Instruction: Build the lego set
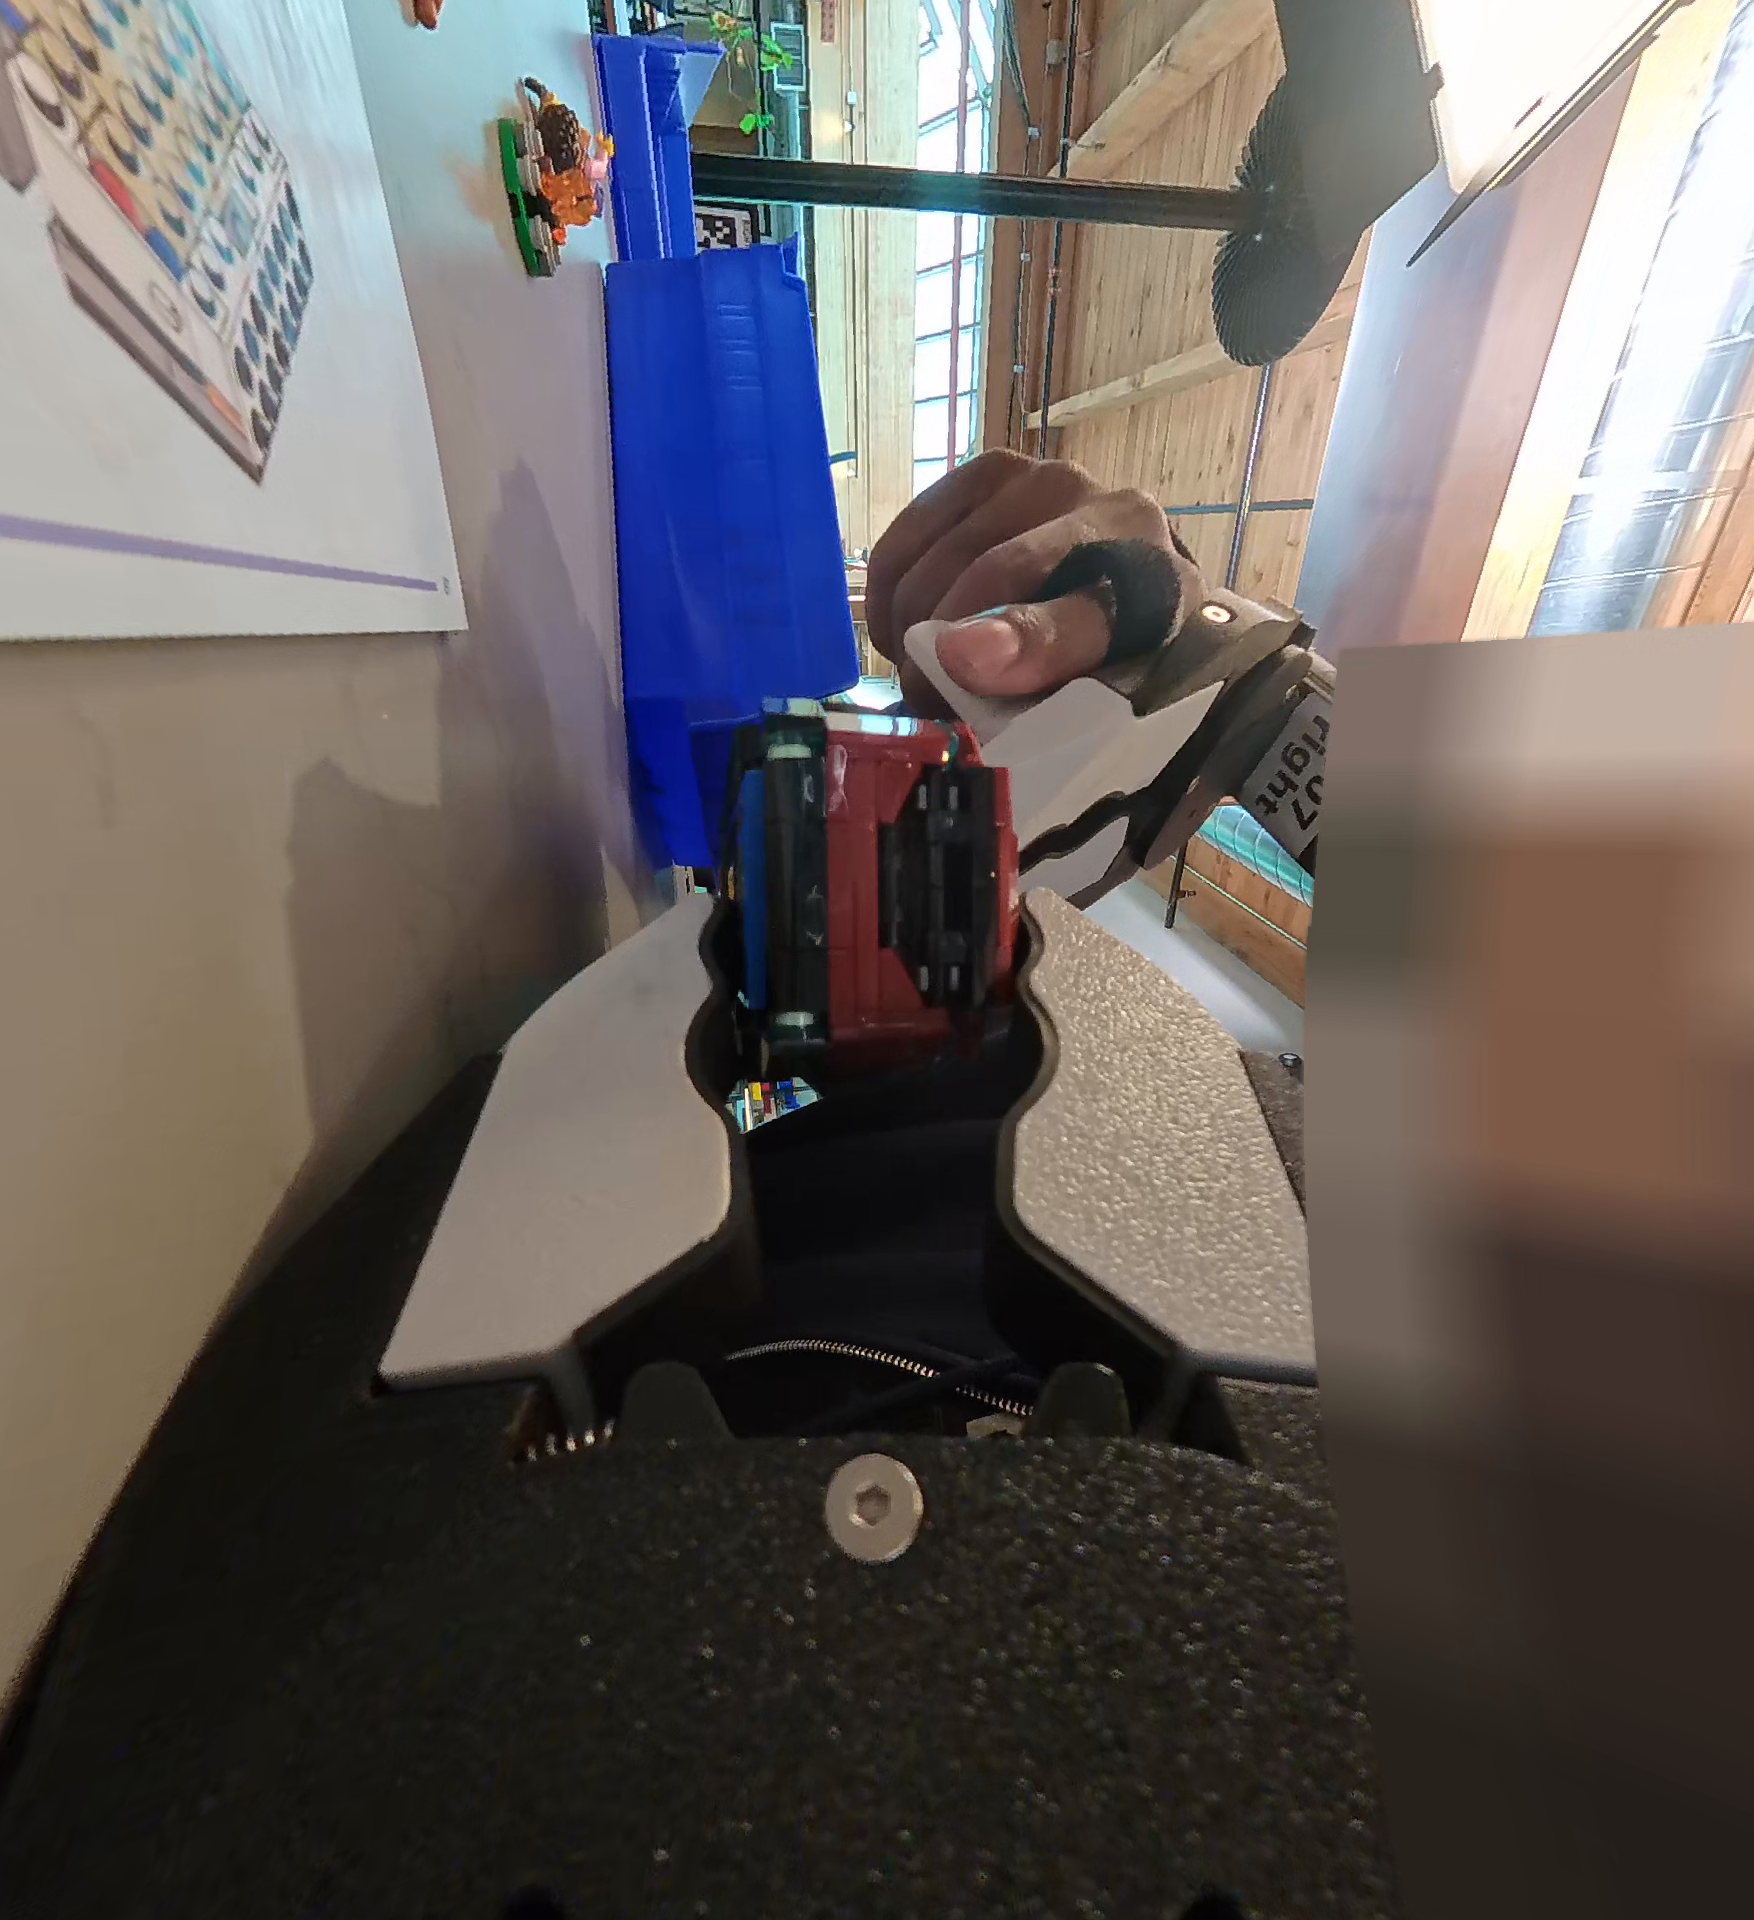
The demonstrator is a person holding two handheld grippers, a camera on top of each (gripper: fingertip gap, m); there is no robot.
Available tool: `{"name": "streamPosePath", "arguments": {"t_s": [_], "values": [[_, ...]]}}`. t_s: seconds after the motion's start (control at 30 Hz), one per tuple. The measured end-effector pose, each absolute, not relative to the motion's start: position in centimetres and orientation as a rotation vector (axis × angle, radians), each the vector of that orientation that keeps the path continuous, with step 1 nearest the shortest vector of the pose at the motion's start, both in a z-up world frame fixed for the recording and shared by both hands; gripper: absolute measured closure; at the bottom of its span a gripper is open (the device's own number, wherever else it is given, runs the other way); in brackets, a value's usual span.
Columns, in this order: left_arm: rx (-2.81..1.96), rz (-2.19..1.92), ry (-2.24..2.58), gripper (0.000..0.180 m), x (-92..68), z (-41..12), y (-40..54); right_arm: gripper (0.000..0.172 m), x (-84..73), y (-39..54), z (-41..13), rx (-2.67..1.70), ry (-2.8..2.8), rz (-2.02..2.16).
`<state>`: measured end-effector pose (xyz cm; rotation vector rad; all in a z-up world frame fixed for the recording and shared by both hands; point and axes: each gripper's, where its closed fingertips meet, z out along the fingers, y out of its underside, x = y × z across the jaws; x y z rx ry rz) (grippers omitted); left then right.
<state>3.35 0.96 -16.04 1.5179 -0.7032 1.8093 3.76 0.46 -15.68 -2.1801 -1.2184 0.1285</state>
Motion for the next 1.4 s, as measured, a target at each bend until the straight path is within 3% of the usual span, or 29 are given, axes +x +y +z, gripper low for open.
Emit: {"name": "streamPosePath", "arguments": {"t_s": [0.83, 1.4], "values": [[1.525, 1.794, -0.713, 0.131, 3.3, -16.2, 0.7, 0.165, 2.7, 0.6, -16.0, -2.092, -1.584, 0.078], [1.589, 1.796, -0.734, 0.131, 3.4, -16.6, 0.9, 0.171, 3.1, 0.0, -16.4, -2.242, -1.031, -0.037]]}}
